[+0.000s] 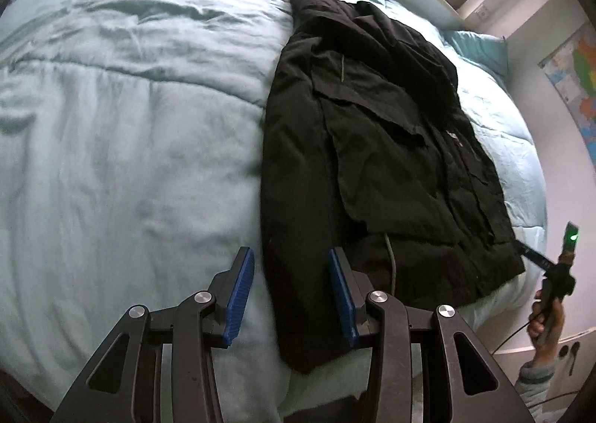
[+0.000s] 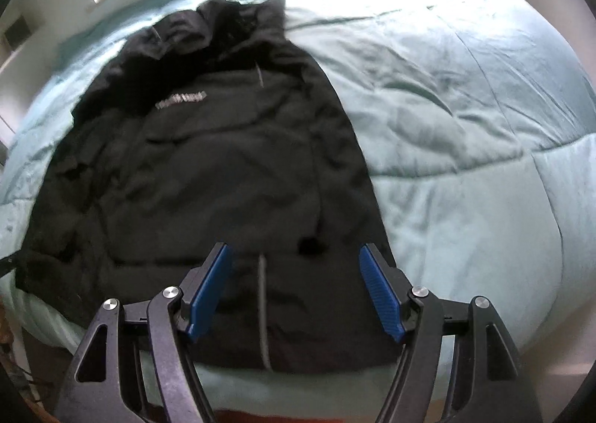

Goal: Fold large clothes

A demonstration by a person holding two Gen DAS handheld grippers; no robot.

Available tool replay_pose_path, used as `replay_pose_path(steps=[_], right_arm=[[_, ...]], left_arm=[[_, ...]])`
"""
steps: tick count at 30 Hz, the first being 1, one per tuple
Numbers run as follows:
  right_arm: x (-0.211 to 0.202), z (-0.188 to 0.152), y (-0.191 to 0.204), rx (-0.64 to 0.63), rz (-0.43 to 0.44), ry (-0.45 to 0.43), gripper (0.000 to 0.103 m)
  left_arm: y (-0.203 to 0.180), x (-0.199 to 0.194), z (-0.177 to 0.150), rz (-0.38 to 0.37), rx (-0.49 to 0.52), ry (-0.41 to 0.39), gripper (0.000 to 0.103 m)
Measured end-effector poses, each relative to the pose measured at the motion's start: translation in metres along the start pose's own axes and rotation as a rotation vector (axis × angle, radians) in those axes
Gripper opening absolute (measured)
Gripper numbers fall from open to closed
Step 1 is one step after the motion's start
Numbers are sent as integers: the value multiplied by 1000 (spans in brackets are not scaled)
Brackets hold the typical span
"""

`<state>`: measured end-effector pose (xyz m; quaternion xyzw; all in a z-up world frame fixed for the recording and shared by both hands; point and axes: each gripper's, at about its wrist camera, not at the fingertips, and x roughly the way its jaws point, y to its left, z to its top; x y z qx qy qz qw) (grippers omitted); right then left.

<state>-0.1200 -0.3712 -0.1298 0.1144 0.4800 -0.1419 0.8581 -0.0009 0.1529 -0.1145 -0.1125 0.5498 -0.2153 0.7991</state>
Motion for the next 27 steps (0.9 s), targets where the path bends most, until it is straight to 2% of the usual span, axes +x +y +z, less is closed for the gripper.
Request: replay_pose_path(steps=[6, 8, 10, 12, 17, 21, 23, 24, 25, 27], right_arm=[[-10, -12, -12, 33, -12, -13, 73], [-9, -14, -16, 45, -11, -9, 73], [-6, -15, -17, 52, -1, 1, 74], [-2, -15, -17, 46, -1, 11, 74], [-6, -11, -21, 60, 8, -13, 74], [8, -7, -39, 108, 58, 36, 74], [16, -12, -48, 156, 134, 59, 74], [18, -16, -50, 174, 167, 58, 68], [16, -19, -49, 175, 162, 51, 57], [9, -23, -45, 148, 134, 31, 54]], left_arm=[[-1, -6, -7, 5, 11, 7, 43], [-4, -2, -9, -19, 23, 34, 48], [-4, 7, -13, -79, 23, 82, 52], [-4, 14, -16, -70, 21, 91, 53], [-1, 7, -14, -47, -16, 32, 53], [-5, 20, -10, -89, 0, 87, 53], [-8, 23, -12, -83, 11, 66, 52], [-11, 21, -12, -83, 23, 60, 52], [-14, 18, -13, -82, 37, 46, 46], [-18, 8, -14, -97, 42, 12, 34]])
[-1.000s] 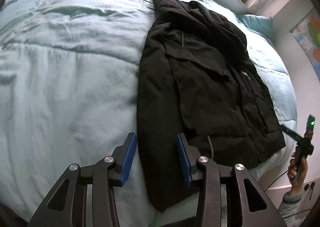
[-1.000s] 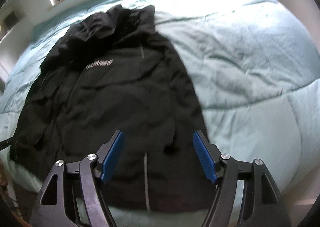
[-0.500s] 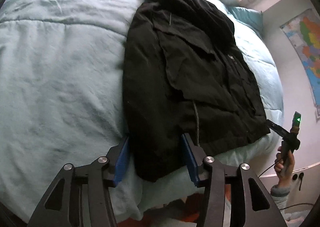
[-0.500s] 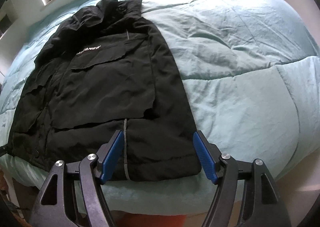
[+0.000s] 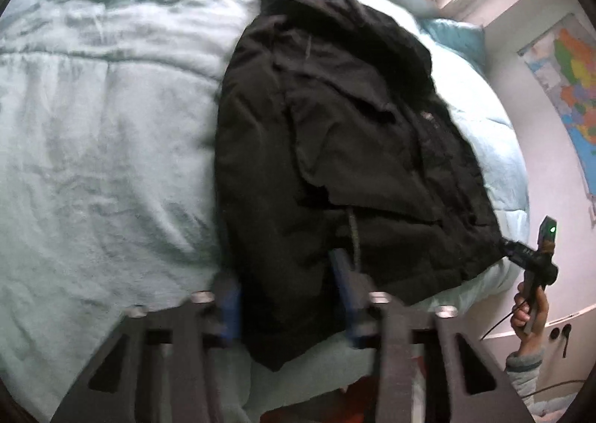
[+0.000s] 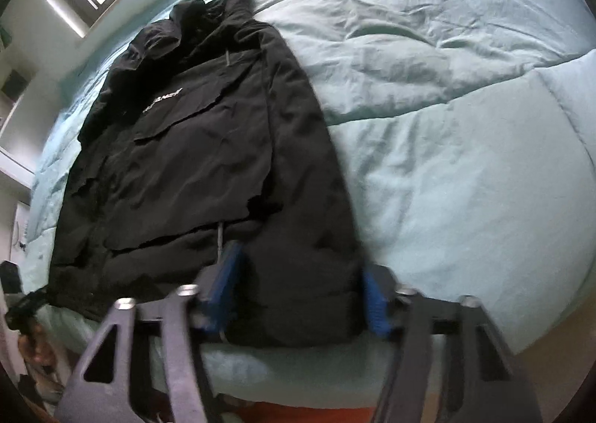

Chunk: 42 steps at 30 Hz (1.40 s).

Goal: Fold large clothes

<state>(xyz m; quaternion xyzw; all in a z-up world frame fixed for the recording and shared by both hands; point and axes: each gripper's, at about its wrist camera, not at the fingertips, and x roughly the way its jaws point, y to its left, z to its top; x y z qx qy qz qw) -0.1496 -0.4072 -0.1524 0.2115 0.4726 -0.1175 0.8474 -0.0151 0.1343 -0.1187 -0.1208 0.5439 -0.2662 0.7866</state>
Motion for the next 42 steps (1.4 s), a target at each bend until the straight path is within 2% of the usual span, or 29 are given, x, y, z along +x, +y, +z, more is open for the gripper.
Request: replay_pose_path(steps=[4, 7, 10, 13, 18, 22, 27, 29, 30, 31, 32, 36, 38, 40, 42], right_arm=[[-12, -2, 9, -31, 51, -15, 52], [-1, 2, 3, 4, 98, 25, 55], [17, 1, -8, 56, 146, 69, 58], [19, -1, -14, 76, 176, 70, 59], [2, -8, -6, -5, 165, 69, 59], [12, -7, -9, 27, 200, 71, 60], [33, 7, -17, 133, 253, 55, 59], [28, 8, -14, 129, 247, 41, 47], [22, 6, -11, 118, 254, 25, 35], [16, 5, -9, 111, 259, 10, 29], [8, 3, -6, 100, 258, -14, 28], [-11, 6, -1, 85, 275, -46, 27], [-7, 8, 4, 65, 257, -14, 31], [6, 4, 11, 31, 235, 63, 37], [14, -2, 15, 15, 230, 85, 37]], left_arm=[[-3, -14, 8, -87, 1, -36, 33], [0, -7, 11, -147, -9, -17, 33], [5, 8, 7, -149, -31, 8, 33], [9, 18, 3, -148, -49, 24, 32], [12, 4, -1, -169, -55, 8, 33], [18, 1, -2, -250, -69, 6, 33], [21, 27, 7, -252, -172, 22, 33], [17, 26, 9, -246, -181, 0, 33], [12, 22, 8, -229, -160, -22, 29], [3, 12, 7, -207, -121, -56, 19], [-1, 6, 7, -195, -105, -75, 13], [-3, -16, 13, -262, -113, -120, 12], [-7, -12, 16, -234, -68, -92, 12], [-8, -6, 14, -209, -46, -59, 12], [-8, -1, 11, -184, -45, -46, 13]])
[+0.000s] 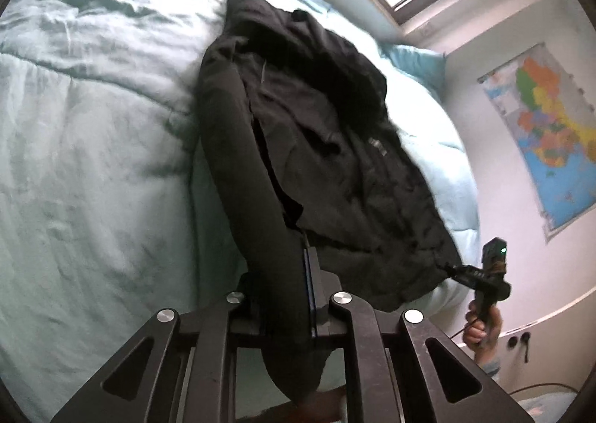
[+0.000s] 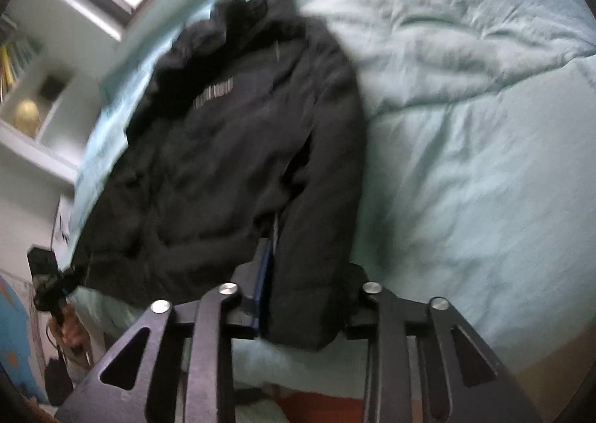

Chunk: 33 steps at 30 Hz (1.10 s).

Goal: Fold large clothes

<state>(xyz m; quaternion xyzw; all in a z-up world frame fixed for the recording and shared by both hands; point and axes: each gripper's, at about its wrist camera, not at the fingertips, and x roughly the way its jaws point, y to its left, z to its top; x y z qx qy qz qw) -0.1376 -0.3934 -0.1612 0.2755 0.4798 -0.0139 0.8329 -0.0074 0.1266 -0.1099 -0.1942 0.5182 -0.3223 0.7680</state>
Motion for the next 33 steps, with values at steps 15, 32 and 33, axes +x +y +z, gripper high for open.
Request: replay_pose_path(steps=[15, 32, 33], right_arm=[[-58, 75, 58, -120, -16, -252, 22], [-49, 257, 98, -130, 32, -329, 22], [-50, 259, 97, -127, 36, -317, 22]], left_arm=[[-45, -48, 87, -79, 47, -230, 11], [-54, 13, 273, -35, 18, -281, 11], [-53, 13, 278, -38, 5, -273, 11]])
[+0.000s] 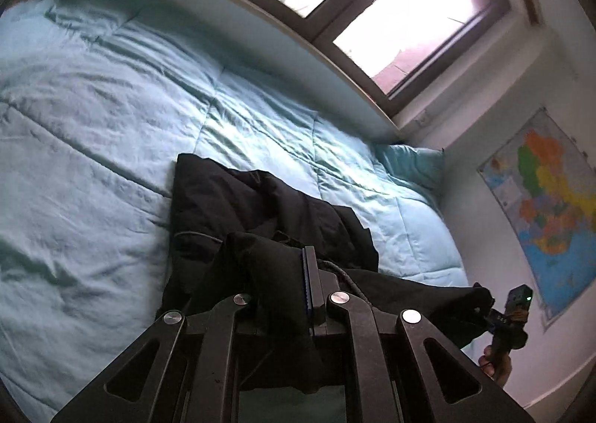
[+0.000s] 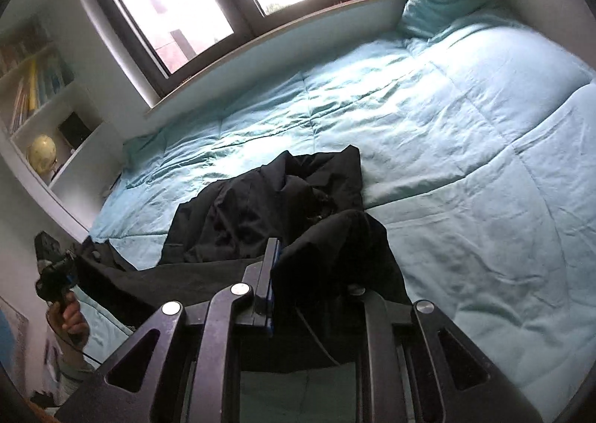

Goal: Fold large clothes

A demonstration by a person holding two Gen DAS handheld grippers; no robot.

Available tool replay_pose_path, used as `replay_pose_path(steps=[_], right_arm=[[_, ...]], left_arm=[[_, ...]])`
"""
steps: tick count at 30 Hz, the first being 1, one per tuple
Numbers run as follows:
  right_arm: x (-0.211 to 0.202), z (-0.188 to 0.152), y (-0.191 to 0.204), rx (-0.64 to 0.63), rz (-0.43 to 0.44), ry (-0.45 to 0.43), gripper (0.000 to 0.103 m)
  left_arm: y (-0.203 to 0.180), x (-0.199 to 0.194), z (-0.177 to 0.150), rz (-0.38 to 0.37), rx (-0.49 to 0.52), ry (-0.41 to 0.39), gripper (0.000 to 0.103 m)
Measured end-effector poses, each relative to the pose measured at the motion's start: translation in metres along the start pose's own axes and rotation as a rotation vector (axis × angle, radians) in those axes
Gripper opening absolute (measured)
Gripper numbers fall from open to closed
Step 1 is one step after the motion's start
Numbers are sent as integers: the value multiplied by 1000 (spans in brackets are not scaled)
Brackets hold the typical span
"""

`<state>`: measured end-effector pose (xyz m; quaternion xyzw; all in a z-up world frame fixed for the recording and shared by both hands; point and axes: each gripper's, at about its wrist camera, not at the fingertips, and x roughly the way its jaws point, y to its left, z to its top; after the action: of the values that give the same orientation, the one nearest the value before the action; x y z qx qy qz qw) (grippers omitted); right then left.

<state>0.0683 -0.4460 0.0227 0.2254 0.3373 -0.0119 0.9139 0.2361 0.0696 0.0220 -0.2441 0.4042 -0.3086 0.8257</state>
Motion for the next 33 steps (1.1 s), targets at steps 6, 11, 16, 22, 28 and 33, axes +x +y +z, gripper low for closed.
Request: replay_pose_path(steps=[6, 11, 16, 22, 28, 33], right_arm=[[15, 42, 1, 55, -14, 148, 22], [23, 80, 11, 82, -35, 214, 22], [22, 127, 25, 121, -48, 220, 22], [45, 167, 31, 134, -87, 222, 22], [110, 190, 13, 172, -94, 264, 30], [187, 191, -25, 267, -119, 323, 34]], left_arm=[[1, 2, 17, 30, -78, 97, 11], [-2, -3, 42, 58, -170, 147, 11], [-20, -10, 78, 67, -182, 147, 12], [-27, 18, 125, 102, -175, 164, 12], [16, 86, 150, 133, -261, 204, 12], [44, 152, 152, 218, -233, 243, 17]])
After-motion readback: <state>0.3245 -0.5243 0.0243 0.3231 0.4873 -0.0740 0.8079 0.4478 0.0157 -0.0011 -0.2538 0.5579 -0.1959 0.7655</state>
